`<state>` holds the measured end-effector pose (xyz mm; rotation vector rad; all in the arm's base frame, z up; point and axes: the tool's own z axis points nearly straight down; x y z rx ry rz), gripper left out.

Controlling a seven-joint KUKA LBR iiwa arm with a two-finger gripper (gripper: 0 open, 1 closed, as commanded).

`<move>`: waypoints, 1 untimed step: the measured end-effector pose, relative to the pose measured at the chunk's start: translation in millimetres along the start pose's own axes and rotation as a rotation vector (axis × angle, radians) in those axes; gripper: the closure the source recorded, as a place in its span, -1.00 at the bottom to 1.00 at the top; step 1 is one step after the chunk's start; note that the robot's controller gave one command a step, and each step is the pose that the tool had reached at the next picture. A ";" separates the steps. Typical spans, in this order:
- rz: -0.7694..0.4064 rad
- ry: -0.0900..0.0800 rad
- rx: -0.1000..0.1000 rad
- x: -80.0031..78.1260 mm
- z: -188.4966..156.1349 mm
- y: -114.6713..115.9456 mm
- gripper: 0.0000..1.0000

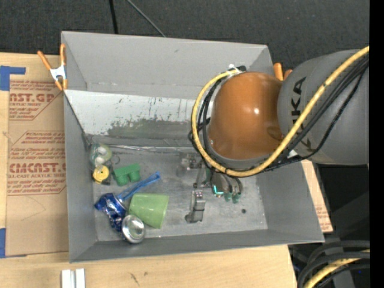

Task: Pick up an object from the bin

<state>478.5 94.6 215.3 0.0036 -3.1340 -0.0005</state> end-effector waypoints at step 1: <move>0.126 -0.006 -0.001 -32.2 135.3 71.0 -1.00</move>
Offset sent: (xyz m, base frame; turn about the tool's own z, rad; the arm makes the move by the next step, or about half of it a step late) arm 0.0317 0.0691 -0.1322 0.1281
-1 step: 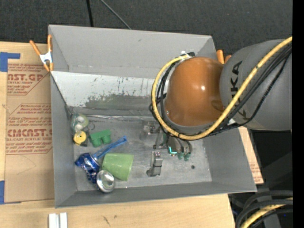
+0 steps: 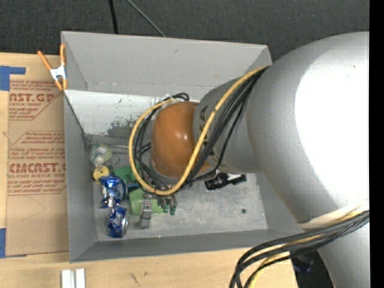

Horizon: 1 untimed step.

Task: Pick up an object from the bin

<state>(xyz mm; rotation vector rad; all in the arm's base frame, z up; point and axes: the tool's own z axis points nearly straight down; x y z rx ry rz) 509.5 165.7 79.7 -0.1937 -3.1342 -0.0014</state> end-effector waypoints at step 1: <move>0.002 0.000 -0.001 -0.4 -2.5 -1.0 1.00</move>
Offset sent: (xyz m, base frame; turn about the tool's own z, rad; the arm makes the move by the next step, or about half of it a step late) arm 0.0000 0.0000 0.0000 0.0000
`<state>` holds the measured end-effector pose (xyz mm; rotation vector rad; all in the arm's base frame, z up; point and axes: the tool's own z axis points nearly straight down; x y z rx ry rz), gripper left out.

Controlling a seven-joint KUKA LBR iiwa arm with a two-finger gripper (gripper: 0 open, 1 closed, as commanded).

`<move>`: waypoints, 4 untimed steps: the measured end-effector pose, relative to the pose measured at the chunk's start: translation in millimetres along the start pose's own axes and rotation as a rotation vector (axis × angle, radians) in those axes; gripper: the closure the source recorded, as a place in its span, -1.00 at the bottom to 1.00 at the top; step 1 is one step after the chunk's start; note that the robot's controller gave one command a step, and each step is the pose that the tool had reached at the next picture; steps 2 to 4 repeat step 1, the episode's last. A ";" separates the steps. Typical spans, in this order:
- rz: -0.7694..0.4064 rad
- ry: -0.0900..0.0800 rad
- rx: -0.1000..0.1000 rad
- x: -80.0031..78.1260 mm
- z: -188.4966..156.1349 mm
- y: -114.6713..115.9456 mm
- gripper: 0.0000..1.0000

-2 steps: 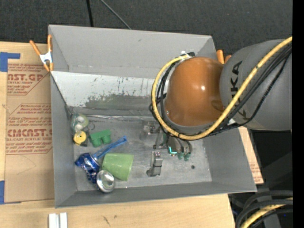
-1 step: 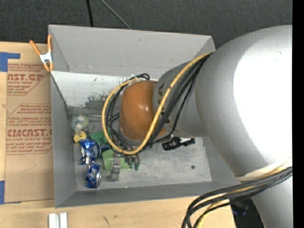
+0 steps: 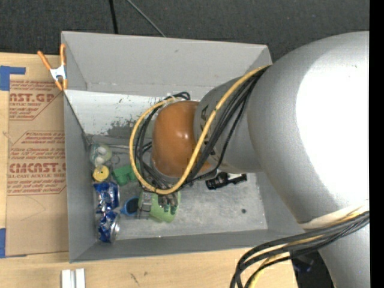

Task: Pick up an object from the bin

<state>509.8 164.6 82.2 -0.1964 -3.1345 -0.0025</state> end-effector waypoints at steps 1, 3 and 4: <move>-0.070 -0.009 -0.004 15.5 -184.1 28.7 1.00; -0.070 -0.009 -0.004 15.5 -184.1 28.7 1.00; -0.070 -0.009 -0.004 15.5 -184.1 28.7 1.00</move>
Offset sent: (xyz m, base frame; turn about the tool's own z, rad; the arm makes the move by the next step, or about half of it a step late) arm -0.0127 0.0278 0.1797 -0.0666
